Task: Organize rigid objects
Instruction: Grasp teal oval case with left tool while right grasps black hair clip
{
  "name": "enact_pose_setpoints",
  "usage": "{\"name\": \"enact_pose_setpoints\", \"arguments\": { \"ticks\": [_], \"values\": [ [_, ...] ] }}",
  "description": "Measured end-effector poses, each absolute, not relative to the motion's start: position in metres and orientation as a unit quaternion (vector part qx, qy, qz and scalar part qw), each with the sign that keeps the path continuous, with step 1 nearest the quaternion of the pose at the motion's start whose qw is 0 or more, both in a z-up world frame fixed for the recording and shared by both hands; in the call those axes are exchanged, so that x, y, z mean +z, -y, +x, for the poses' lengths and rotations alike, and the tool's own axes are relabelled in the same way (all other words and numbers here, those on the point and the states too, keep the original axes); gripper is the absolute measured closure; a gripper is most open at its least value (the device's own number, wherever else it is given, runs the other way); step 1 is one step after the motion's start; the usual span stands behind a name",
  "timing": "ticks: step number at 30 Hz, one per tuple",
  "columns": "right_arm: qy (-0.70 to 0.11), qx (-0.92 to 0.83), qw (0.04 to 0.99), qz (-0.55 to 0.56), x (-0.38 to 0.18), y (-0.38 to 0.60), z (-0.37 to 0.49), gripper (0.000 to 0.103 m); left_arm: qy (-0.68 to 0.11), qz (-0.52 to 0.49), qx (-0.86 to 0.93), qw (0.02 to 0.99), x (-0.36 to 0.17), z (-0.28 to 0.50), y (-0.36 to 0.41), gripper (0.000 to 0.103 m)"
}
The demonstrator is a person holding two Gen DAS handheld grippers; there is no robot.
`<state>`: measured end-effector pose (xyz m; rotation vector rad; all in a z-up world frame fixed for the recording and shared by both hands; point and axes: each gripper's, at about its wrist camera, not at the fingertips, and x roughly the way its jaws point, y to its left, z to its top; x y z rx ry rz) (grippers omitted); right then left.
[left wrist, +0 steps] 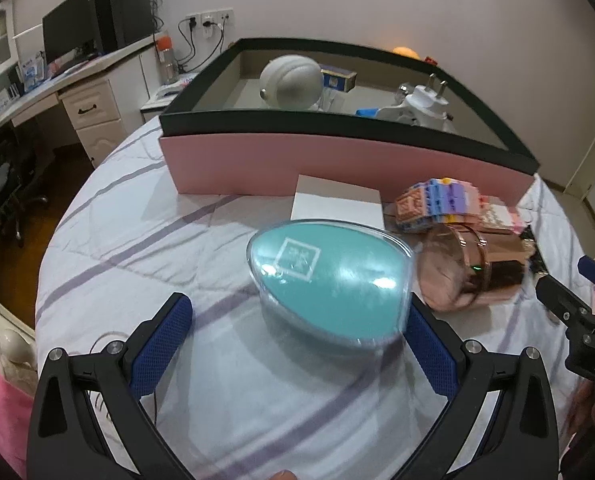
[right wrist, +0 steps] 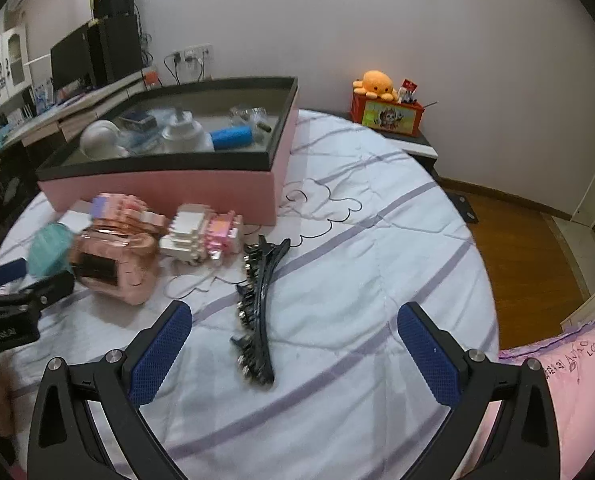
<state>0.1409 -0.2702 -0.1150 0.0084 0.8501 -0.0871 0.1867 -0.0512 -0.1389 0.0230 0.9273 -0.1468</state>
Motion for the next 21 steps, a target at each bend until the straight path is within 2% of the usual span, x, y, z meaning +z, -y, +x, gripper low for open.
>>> {"name": "enact_pose_setpoints", "arguments": {
  "ticks": [3,4,5,6,7,8,9,11,13,21],
  "values": [
    [-0.423,-0.038,0.905,-0.002,-0.122,0.267,0.151,0.001,-0.449,0.018,-0.074,0.89,-0.14,0.193,0.054,0.002],
    [-0.432,-0.033,0.901,-0.006,-0.127,0.265,0.154,0.006,-0.449,0.015,-0.08,0.89,-0.139,0.195,0.054,0.003],
    [-0.438,-0.029,0.899,-0.008,-0.129,0.263,0.155,0.013,-0.447,0.011,-0.085,0.89,-0.139,0.195,0.054,0.009],
    [-0.437,-0.02,0.899,-0.008,-0.128,0.261,0.156,0.023,-0.445,0.008,-0.088,0.891,-0.138,0.195,0.053,0.014],
    [-0.433,-0.014,0.901,-0.008,-0.126,0.26,0.154,0.039,-0.441,0.005,-0.091,0.893,-0.137,0.193,0.052,0.018],
    [-0.432,-0.011,0.902,-0.009,-0.126,0.258,0.153,0.049,-0.438,0.003,-0.091,0.895,-0.136,0.191,0.051,0.029],
    [-0.431,-0.007,0.902,-0.011,-0.126,0.257,0.152,0.058,-0.435,0.002,-0.09,0.896,-0.135,0.19,0.051,0.03],
    [-0.43,0.003,0.903,-0.015,-0.125,0.253,0.15,0.068,-0.433,-0.006,-0.099,0.896,-0.135,0.186,0.048,0.03],
    [-0.429,0.013,0.903,-0.012,-0.124,0.251,0.146,0.085,-0.427,-0.009,-0.103,0.898,-0.133,0.18,0.047,0.03],
    [-0.416,0.046,0.908,0.027,-0.114,0.256,0.122,0.085,-0.415,-0.022,-0.099,0.904,-0.13,0.153,0.035,0.03]
  ]
}}
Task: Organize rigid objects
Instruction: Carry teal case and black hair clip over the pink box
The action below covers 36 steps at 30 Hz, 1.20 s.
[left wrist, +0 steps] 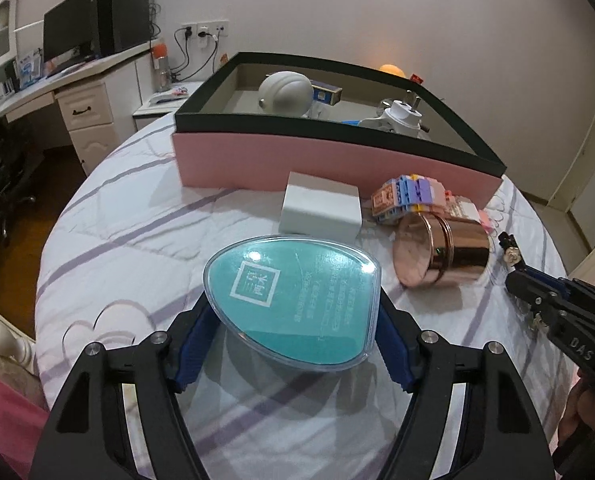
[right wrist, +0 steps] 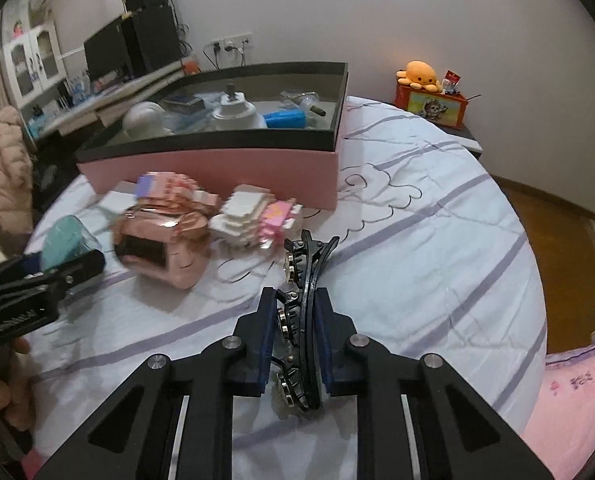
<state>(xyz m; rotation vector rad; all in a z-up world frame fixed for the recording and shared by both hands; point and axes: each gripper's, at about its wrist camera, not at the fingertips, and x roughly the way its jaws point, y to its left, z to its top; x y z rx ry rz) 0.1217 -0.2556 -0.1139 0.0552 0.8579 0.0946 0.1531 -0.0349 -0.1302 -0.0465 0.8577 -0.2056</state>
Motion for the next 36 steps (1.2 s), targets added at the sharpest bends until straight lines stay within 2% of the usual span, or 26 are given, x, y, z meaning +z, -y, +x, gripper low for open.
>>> {"name": "enact_pose_setpoints", "arguments": {
  "ticks": [9,18,25,36],
  "values": [
    [-0.391,0.077,0.916,0.045,-0.089,0.249,0.099,0.085,-0.4,-0.026,-0.104,0.91,-0.117,0.134,0.028,0.03],
    [-0.348,0.115,0.93,0.035,-0.041,0.233,0.11,0.085,-0.359,-0.02,-0.118,0.926,-0.072,0.153,0.032,0.03],
    [-0.323,0.119,0.938,0.032,-0.005,0.235,0.161,0.085,-0.323,-0.016,-0.123,0.938,-0.027,0.2,0.043,0.03],
    [-0.329,0.107,0.937,0.038,0.011,0.241,0.256,0.085,-0.303,-0.023,-0.121,0.945,-0.003,0.28,0.065,0.03]
  ]
}}
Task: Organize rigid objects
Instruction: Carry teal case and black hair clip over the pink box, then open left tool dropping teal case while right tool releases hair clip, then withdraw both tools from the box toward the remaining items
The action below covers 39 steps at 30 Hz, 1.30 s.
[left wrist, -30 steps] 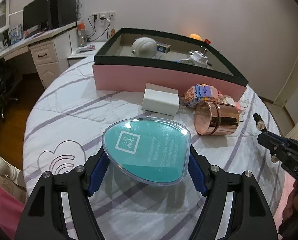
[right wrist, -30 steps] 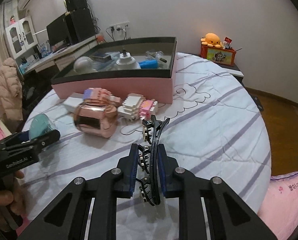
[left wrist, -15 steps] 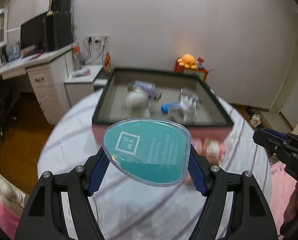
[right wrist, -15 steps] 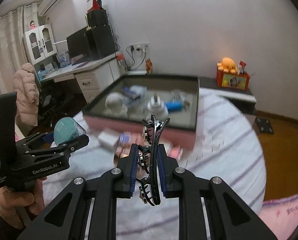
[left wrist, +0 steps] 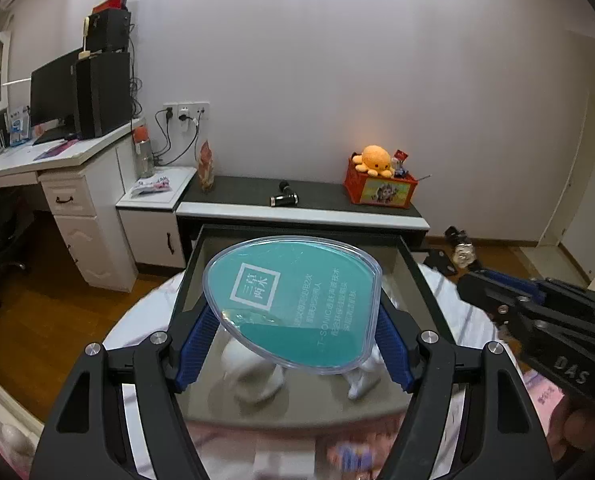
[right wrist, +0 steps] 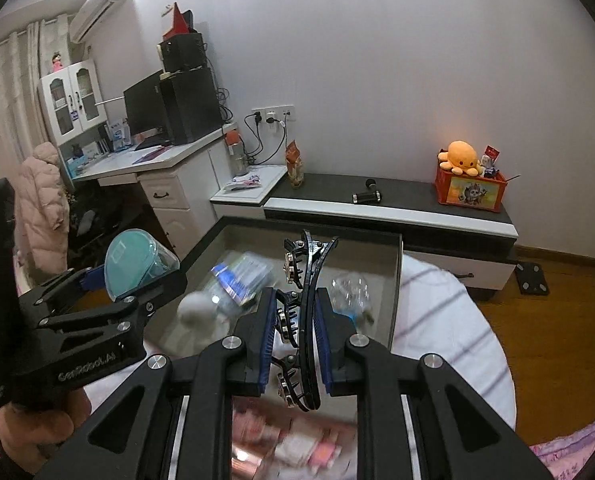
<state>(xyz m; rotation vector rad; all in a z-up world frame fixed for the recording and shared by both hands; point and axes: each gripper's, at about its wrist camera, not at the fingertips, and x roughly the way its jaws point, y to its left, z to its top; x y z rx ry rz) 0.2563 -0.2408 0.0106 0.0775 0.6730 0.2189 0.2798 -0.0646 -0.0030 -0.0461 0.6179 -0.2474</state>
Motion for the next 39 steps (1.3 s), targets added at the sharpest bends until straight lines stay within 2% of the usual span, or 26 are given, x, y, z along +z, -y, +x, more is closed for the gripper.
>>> {"name": "enact_pose_setpoints", "arguments": {
  "ticks": [10,17,19,24,26,28,29,31,35,36,39],
  "values": [
    [-0.376,0.089,0.92,0.064,-0.029,0.261,0.315,0.084,-0.355,-0.016,-0.125,0.926,-0.051,0.337,0.087,0.03],
    [-0.404,0.086,0.908,0.074,-0.057,0.267,0.331,0.084,-0.377,0.001,-0.127,0.917,-0.075,0.345,0.099,0.029],
    [-0.41,0.088,0.905,0.074,-0.061,0.266,0.333,0.084,-0.369,0.006,-0.125,0.921,-0.074,0.34,0.1,0.025],
    [-0.418,0.089,0.9,0.085,-0.067,0.27,0.333,0.083,-0.346,0.005,-0.118,0.931,-0.063,0.328,0.093,0.005],
    [-0.42,0.09,0.899,0.089,-0.067,0.272,0.331,0.075,-0.335,0.005,-0.113,0.935,-0.058,0.322,0.088,0.004],
    [-0.415,0.09,0.9,0.094,-0.066,0.274,0.327,0.051,-0.325,-0.001,-0.106,0.94,-0.052,0.316,0.081,0.002],
    [-0.412,0.091,0.901,0.104,-0.065,0.277,0.325,0.045,-0.321,-0.004,-0.103,0.942,-0.049,0.313,0.077,0.0],
    [-0.404,0.086,0.903,0.116,-0.062,0.281,0.319,0.017,-0.306,-0.011,-0.094,0.947,-0.041,0.301,0.067,0.0],
    [-0.381,0.08,0.912,0.13,-0.05,0.286,0.297,0.011,-0.279,-0.014,-0.08,0.957,-0.026,0.277,0.054,0.0],
    [-0.372,0.074,0.916,0.129,-0.046,0.287,0.289,0.0,-0.273,-0.012,-0.078,0.959,-0.022,0.269,0.052,0.0],
    [-0.344,0.067,0.928,0.129,-0.027,0.285,0.26,0.0,-0.254,-0.007,-0.074,0.964,-0.009,0.244,0.049,0.0]
  ]
}}
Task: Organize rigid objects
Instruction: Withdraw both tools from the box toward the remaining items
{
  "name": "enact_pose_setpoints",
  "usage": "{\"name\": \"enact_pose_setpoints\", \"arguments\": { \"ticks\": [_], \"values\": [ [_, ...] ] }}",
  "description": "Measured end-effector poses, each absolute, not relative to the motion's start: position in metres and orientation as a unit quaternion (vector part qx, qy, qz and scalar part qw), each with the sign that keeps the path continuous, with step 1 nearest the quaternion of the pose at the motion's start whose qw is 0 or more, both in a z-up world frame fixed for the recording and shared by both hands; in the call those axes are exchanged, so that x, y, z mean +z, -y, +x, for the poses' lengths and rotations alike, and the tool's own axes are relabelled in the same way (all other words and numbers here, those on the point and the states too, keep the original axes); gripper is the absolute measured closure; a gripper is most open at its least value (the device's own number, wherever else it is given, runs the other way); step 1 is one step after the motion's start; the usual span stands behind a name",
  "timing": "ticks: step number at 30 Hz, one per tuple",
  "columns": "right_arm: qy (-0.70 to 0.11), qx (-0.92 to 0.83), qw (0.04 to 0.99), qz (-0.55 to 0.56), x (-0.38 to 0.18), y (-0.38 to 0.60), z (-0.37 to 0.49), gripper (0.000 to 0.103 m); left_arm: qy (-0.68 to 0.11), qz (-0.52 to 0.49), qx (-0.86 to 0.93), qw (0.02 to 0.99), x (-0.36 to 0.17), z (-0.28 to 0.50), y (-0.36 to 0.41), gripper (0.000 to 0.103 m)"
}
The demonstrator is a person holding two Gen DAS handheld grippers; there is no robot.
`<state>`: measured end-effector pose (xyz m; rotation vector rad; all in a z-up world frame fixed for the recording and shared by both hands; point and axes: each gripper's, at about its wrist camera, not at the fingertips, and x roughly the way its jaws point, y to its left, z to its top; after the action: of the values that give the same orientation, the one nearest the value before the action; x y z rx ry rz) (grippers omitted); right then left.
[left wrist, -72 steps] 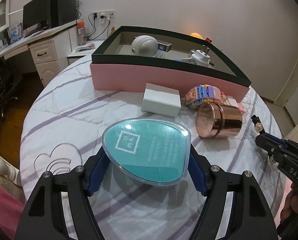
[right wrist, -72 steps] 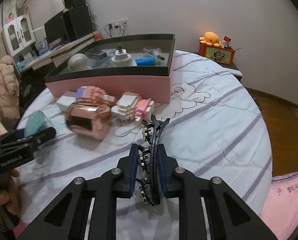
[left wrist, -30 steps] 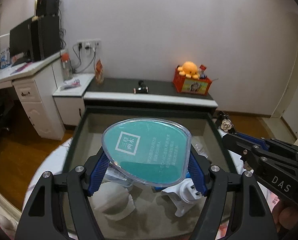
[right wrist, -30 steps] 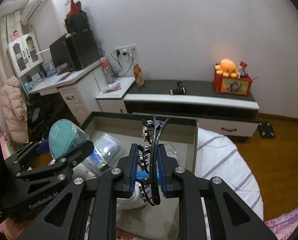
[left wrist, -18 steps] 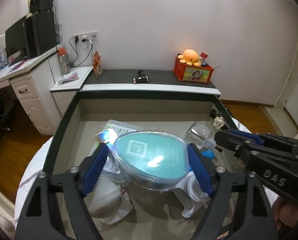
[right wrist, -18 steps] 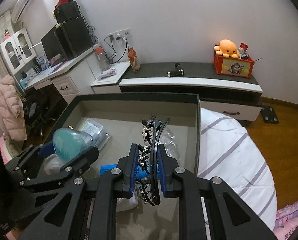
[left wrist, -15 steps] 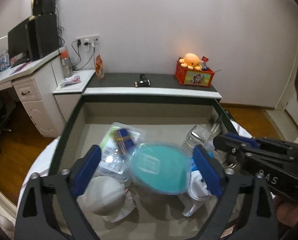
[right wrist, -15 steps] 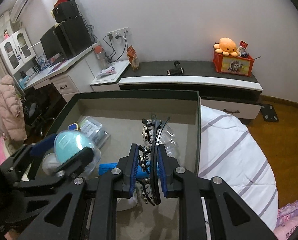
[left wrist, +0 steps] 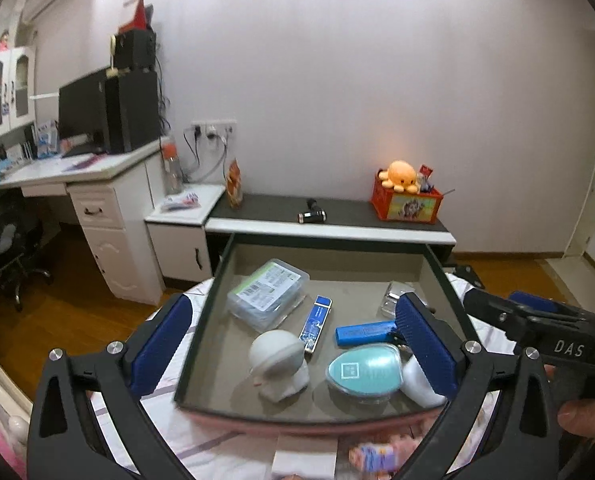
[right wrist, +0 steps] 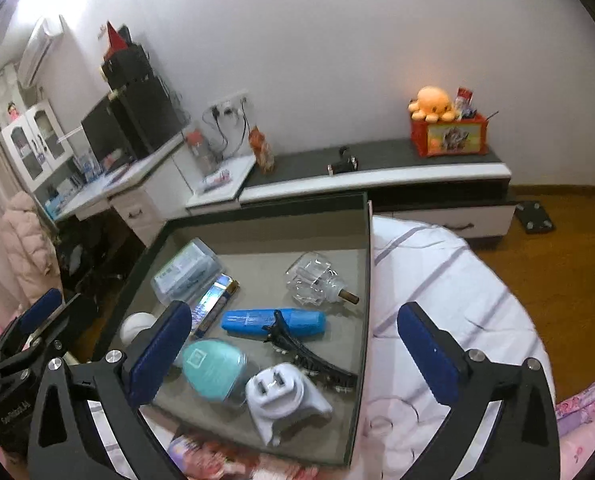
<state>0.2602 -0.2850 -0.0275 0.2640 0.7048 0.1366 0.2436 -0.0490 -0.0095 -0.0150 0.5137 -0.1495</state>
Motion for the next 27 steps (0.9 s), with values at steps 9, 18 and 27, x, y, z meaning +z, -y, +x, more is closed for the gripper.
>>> {"name": "enact_pose_setpoints", "arguments": {
  "ticks": [9,18,27],
  "values": [
    [-0.261,0.043,0.961,0.085,0.031,0.263,0.161,0.0,-0.231,0.005,-0.06,0.971,0.019,0.157,0.038,0.0],
    [-0.216,0.027,0.975,0.051,0.052,0.239,0.065,0.0,-0.209,-0.016,-0.058,0.976,0.031,0.071,0.018,0.0],
    [-0.193,0.026,0.979,0.062,0.038,0.229,-0.017,0.0,-0.212,-0.029,-0.038,0.976,0.017,0.015,-0.006,0.0]
  ]
}}
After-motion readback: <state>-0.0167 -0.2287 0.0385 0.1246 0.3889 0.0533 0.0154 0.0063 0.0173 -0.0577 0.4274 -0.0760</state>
